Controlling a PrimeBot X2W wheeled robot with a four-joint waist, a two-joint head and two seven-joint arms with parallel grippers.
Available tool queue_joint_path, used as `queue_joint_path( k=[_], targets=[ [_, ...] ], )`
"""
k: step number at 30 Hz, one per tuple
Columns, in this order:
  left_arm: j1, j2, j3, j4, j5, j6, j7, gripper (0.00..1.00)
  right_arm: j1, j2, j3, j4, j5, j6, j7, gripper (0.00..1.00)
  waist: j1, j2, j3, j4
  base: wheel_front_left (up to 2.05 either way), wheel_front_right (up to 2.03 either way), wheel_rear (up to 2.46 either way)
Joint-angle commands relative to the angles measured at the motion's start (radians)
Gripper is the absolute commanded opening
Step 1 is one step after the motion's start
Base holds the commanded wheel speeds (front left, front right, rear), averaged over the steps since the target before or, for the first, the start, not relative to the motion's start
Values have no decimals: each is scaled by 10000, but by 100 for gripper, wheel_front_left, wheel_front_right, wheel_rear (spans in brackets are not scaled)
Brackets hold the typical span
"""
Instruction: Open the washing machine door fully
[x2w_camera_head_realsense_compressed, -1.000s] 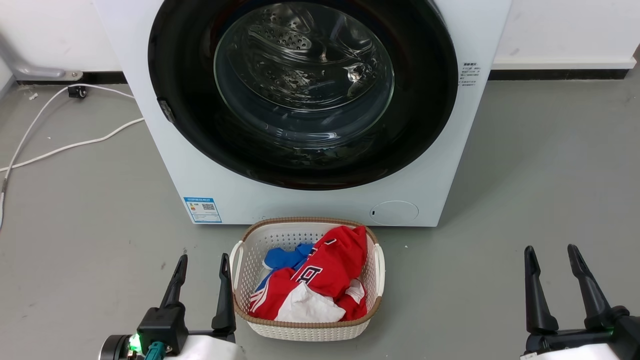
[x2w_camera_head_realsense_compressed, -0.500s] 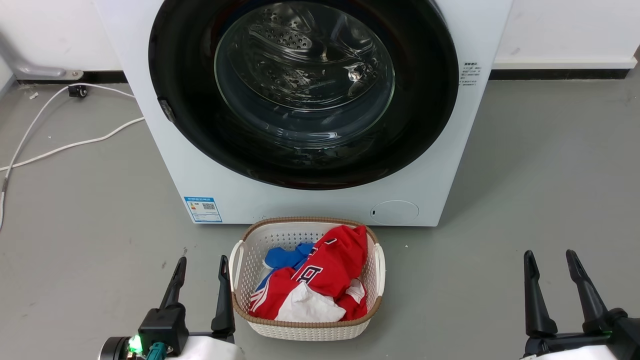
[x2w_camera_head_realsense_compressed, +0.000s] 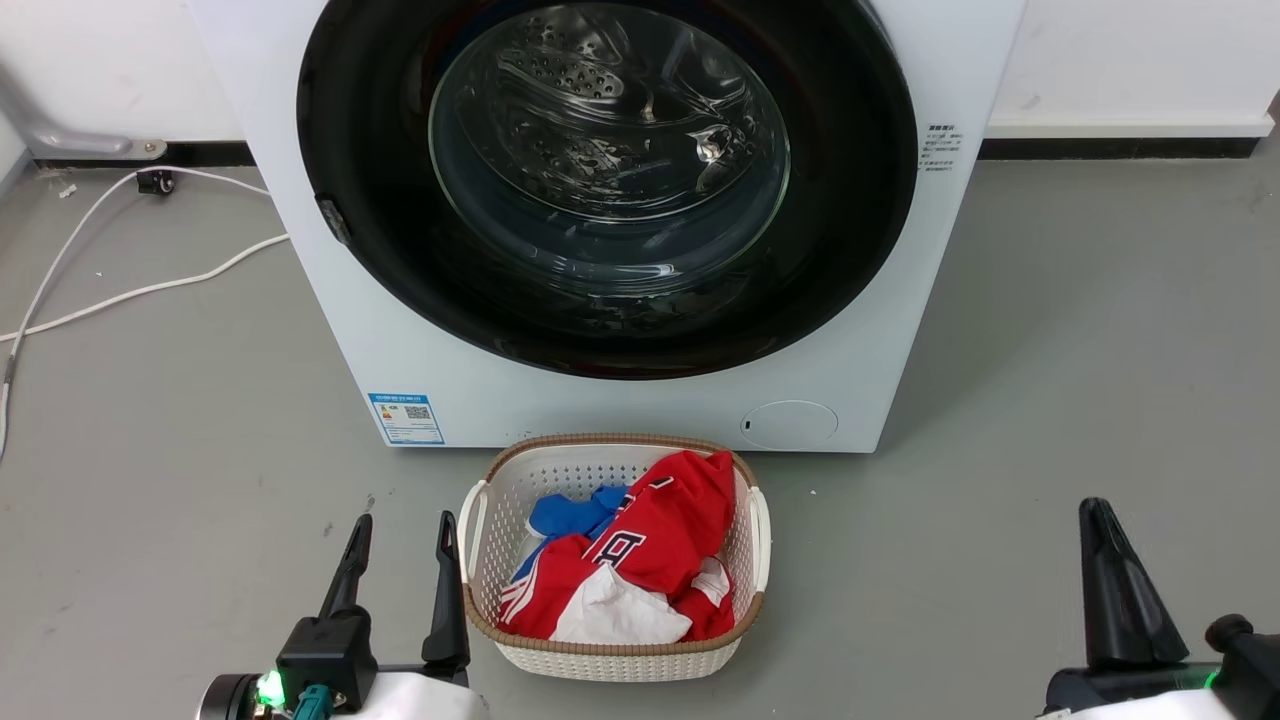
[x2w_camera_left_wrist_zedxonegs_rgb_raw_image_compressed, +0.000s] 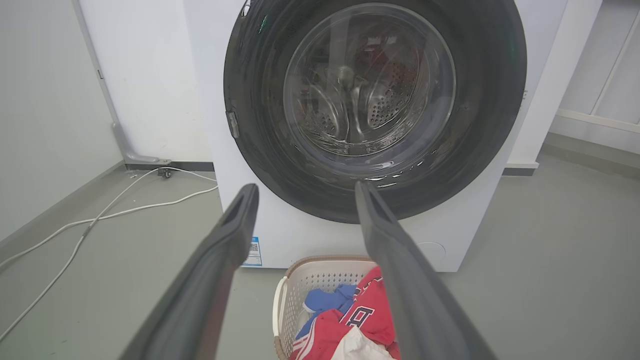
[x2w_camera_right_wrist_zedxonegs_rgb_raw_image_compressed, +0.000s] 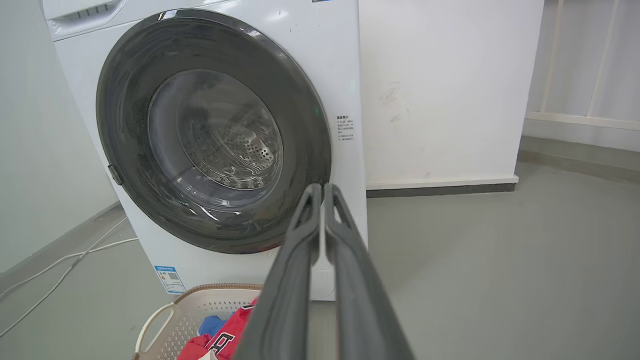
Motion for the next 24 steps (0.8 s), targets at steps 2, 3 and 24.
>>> queue_joint_path(
  k=[2, 3, 24],
  targets=[
    [62, -6, 10, 3, -32, 28, -31, 100, -66, 11, -107, -8, 765, -3, -24, 0, 0, 0, -3, -15, 0, 0, 0],
    [62, -6, 10, 3, -32, 28, -31, 100, -66, 11, -107, -8, 765, -3, -24, 0, 0, 0, -3, -15, 0, 0, 0],
    [49, -5, 4, 29, -167, 55, -31, 100, -173, -54, 1054, 263, 12063, 0, 59, 0, 0, 0, -37, -3, 0, 0, 0]
  ],
)
